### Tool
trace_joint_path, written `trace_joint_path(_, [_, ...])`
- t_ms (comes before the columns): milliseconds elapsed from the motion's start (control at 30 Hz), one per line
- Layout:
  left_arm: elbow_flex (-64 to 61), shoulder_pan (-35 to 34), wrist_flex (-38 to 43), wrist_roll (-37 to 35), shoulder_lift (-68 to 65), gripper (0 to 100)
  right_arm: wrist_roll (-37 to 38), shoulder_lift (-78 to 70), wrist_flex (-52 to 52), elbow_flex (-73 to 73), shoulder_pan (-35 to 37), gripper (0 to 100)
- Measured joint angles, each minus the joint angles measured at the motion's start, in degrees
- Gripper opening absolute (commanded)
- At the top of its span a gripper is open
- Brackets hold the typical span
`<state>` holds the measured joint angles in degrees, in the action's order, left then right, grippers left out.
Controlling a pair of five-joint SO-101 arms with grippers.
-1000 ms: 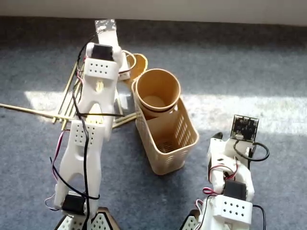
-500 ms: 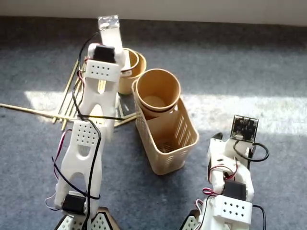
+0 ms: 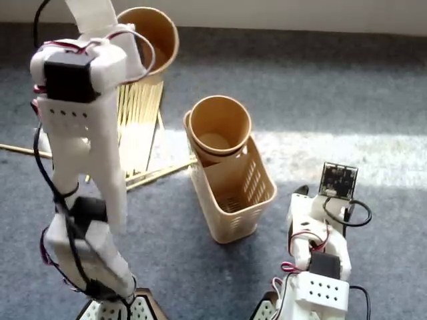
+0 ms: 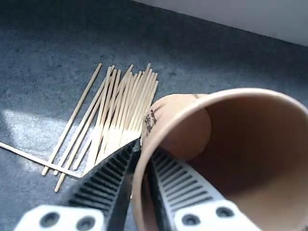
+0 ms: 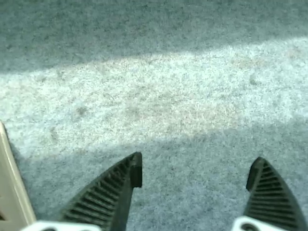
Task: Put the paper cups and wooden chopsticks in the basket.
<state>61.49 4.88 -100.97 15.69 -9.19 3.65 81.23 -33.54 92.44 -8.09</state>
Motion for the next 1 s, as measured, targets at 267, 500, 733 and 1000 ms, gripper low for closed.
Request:
trace_joint_path(267, [-13.8,15.4,0.0,0.0,27.8,0,0.0,0.0,0.0,0.0,0.0,34.0])
trace_joint_path(500, [-18.5,21.4,0.0,-1.9,29.4,0,0.0,0.0,0.0,0.0,0.0,34.0])
trace_joint_path(733, [-35.0,24.5,9.7,-3.0,29.3,0,0.0,0.0,0.0,0.0,0.0,34.0])
trace_joint_path(1000, [-47.5,18.8,18.7,-3.0,29.3,6,0.0,0.0,0.0,0.0,0.0,34.0])
